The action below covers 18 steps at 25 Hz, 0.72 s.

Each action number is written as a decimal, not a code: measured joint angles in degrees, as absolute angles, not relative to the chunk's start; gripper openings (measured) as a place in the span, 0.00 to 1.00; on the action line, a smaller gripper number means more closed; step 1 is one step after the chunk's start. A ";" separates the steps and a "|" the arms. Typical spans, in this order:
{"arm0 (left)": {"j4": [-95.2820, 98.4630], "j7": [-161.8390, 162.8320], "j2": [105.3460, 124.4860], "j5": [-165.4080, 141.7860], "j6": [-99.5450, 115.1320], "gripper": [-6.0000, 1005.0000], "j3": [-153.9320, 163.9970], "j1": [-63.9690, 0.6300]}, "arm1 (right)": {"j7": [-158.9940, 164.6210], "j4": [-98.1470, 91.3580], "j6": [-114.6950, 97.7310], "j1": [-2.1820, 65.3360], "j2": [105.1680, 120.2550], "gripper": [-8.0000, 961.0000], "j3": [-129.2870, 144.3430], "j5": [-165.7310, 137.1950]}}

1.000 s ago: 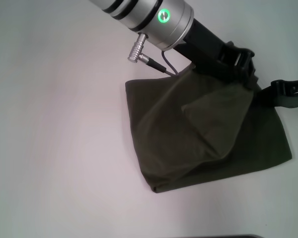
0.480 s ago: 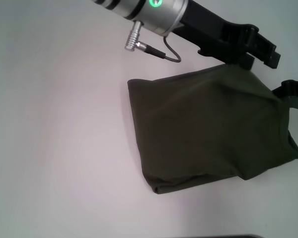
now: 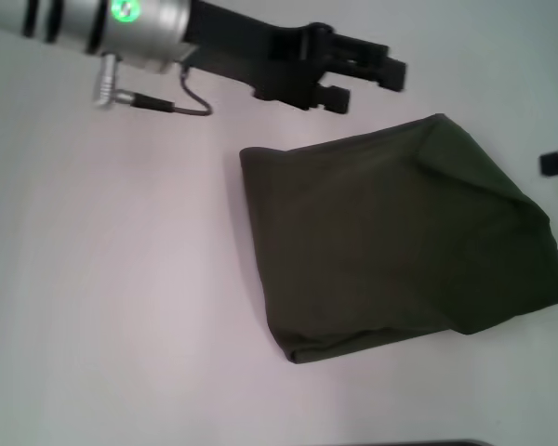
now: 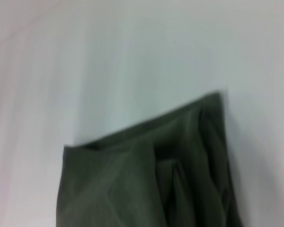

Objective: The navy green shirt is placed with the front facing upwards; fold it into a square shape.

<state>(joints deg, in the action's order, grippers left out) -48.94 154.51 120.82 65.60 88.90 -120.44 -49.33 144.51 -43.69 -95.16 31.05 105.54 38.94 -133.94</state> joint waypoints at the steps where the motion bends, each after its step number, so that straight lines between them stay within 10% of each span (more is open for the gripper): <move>1: -49.50 154.16 120.80 65.64 89.47 0.82 -121.60 -48.09 | 144.96 -45.22 -96.15 30.97 105.40 0.03 38.10 -133.93; 18: -50.66 155.17 120.28 58.04 92.26 0.86 -124.14 -39.22 | 147.08 -52.01 -101.71 33.86 106.17 0.03 34.07 -136.95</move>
<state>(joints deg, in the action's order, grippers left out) -50.66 155.17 120.28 58.04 92.26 -124.14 -39.22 147.08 -52.01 -101.71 33.86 106.17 34.07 -136.95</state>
